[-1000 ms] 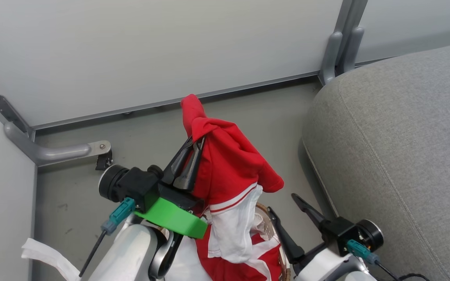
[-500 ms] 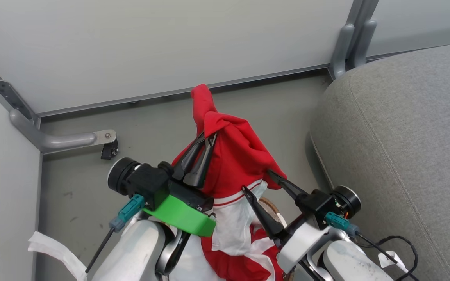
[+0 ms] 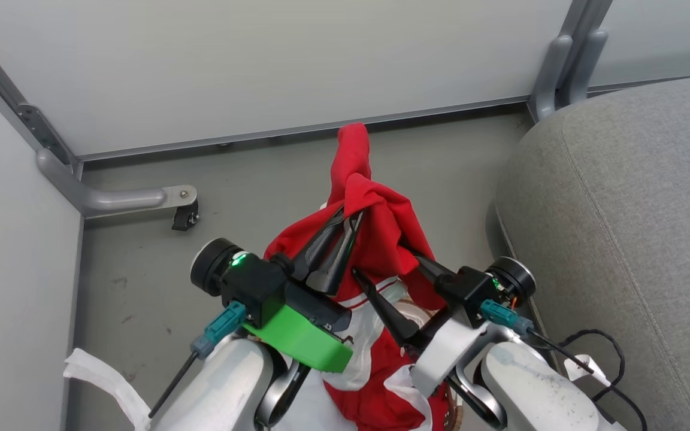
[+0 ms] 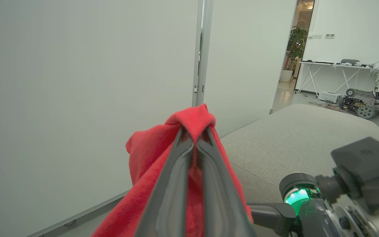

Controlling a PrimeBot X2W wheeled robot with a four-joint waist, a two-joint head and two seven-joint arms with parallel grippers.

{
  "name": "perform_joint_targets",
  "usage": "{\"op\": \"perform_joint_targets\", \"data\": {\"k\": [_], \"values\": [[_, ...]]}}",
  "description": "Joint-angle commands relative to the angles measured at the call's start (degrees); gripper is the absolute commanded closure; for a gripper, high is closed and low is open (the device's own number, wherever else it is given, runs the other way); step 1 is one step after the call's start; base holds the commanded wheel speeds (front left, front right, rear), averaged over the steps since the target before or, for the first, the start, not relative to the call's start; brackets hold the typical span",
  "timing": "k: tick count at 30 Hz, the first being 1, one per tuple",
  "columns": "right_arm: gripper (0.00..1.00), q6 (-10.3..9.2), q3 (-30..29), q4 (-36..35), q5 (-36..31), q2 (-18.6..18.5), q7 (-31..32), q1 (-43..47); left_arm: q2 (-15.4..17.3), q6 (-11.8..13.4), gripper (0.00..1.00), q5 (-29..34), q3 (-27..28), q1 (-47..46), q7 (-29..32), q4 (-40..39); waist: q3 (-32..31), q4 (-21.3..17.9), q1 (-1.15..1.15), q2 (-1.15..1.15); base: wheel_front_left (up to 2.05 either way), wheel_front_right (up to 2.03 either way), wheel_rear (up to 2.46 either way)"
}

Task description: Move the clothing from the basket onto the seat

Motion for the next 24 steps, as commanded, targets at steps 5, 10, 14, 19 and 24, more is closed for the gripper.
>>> {"op": "perform_joint_targets", "data": {"k": [5, 10, 14, 19, 24], "values": [[1.0, -0.04, 0.5, 1.1, 1.0, 0.4, -0.1, -1.1, 0.1, -0.2, 1.0, -0.5, -0.6, -1.1, -0.1, 0.3, 0.4, 1.0, 0.0, 0.0, 0.0, 0.0, 0.0], [1.0, -0.04, 0.6, 1.8, 1.2, 0.9, -0.1, -0.2, 0.0, -0.2, 1.0, -0.7, -0.4, -1.1, -0.1, 0.5, 0.3, 1.2, 0.0, 0.0, 0.0, 0.0, 0.0], [1.0, -0.04, 1.1, 2.9, 1.5, 0.9, -0.1, 0.4, -0.1, -0.2, 1.0, -0.9, 0.0, -0.9, -0.1, 0.5, 0.2, 1.1, 0.0, 0.0, 0.0, 0.0, 0.0], [1.0, -0.04, 1.3, 3.5, 1.5, 1.0, -0.1, 0.6, 0.0, -0.2, 1.0, -0.6, 0.2, -0.6, -0.1, 0.5, -0.1, 0.6, 0.0, 0.0, 0.0, 0.0, 0.0], [1.0, -0.04, 0.3, 2.5, 0.9, 1.1, -0.1, 0.6, -0.5, -0.2, 0.0, -0.3, 1.4, 0.1, -0.1, 0.4, 0.0, 0.2, 0.0, 0.0, 0.0, 0.0, 0.0]]}}
